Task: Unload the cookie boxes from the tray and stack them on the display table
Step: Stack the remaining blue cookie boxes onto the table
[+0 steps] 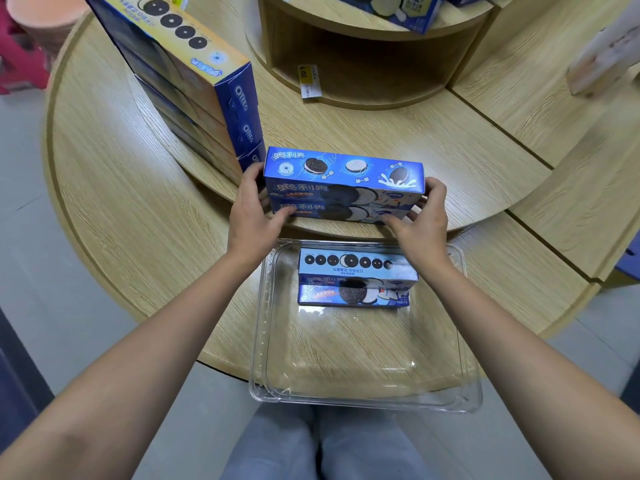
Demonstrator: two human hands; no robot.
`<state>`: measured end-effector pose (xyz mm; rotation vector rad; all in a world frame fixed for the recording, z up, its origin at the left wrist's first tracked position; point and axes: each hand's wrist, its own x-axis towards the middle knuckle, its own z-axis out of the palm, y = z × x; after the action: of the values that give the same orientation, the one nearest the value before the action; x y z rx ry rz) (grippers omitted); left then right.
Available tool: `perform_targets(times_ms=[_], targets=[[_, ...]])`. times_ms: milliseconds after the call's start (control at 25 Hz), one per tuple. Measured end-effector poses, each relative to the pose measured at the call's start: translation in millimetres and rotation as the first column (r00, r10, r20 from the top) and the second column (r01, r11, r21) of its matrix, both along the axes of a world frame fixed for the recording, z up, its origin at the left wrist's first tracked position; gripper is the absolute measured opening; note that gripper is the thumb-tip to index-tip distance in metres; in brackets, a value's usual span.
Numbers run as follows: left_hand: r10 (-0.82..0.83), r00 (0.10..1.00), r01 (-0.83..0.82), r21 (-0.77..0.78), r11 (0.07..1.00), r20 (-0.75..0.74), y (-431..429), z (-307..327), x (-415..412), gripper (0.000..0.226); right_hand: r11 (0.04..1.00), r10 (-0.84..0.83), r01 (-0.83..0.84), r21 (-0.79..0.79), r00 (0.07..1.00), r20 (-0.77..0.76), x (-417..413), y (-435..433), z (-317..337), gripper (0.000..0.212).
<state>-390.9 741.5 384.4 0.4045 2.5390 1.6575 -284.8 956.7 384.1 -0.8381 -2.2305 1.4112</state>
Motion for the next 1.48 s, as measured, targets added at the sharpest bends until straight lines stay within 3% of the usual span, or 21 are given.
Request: perform_targets(times_ms=[720,1240,1480], targets=[[0.018,0.999,-0.019,0.038,0.999,0.033,1,-1,-1,0.071,0.996,0.027,-0.029,-0.086,0.999,-0.025,0,8,4,0.057],[0.047,0.996,-0.053,0.075,0.996,0.077,2,-4,0,0.067,0.971,0.078,-0.080,0.227,0.997,0.017,7,13,-5,0.053],[0.052,0.999,-0.052,0.014,0.999,0.012,-5,-1,9,0.057,0.984,0.052,-0.064,0.164,0.996,0.073,17,11,-1,0.063]])
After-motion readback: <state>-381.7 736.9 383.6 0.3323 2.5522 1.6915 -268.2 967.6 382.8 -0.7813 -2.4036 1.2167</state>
